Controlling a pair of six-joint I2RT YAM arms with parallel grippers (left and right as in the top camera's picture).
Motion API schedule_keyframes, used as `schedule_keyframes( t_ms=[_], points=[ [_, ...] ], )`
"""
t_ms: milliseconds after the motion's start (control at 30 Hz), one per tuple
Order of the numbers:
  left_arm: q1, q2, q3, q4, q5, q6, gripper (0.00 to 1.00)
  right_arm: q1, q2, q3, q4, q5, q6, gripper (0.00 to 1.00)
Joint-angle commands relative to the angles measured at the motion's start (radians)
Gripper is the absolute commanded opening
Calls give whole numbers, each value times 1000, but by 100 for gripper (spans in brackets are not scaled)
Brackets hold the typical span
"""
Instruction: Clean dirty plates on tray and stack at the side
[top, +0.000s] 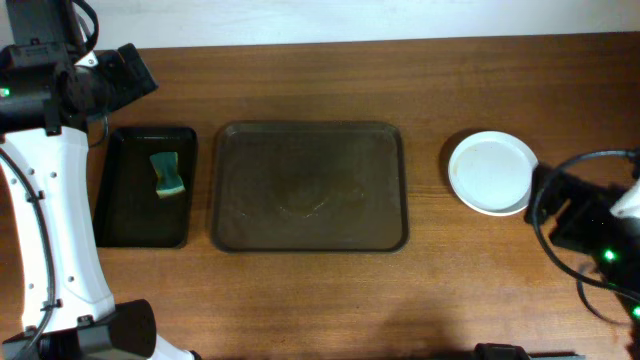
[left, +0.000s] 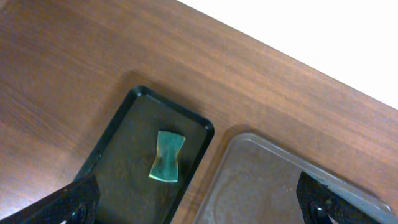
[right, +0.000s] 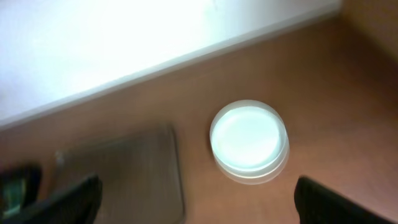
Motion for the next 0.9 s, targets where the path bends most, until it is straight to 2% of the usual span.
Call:
schedule_keyframes(
  t_ms=[0, 133, 233, 300, 400, 633, 700, 767, 867],
  points=[
    [0, 2, 0, -2, 10, -3, 99, 11, -145, -289, 226, -34, -7, 98],
    [0, 2, 0, -2, 10, -3, 99, 11, -420, -776, 647, -117, -29, 98],
    [0, 2, 0, -2, 10, -3, 99, 19, -579, -1042, 883, -123, -40, 98],
    [0, 2, 0, -2, 10, -3, 99, 38, -692, -1226, 1028, -118, -71, 98],
    [0, 2, 0, -2, 10, -3, 99, 67, -784, -1388, 1152, -118, -151, 98],
    [0, 2, 0, -2, 10, -3, 99, 72, -908, -1618, 1320, -54, -153, 98],
    [0, 2, 0, -2, 10, -3, 99, 72, -914, -1618, 1285, -7, -153, 98],
    [0, 2, 0, -2, 10, -3, 99, 72, -914, -1618, 1179, 19, -153, 98],
    [0, 2, 0, -2, 10, -3, 99, 72, -909, -1618, 1165, 19, -153, 98]
  ],
)
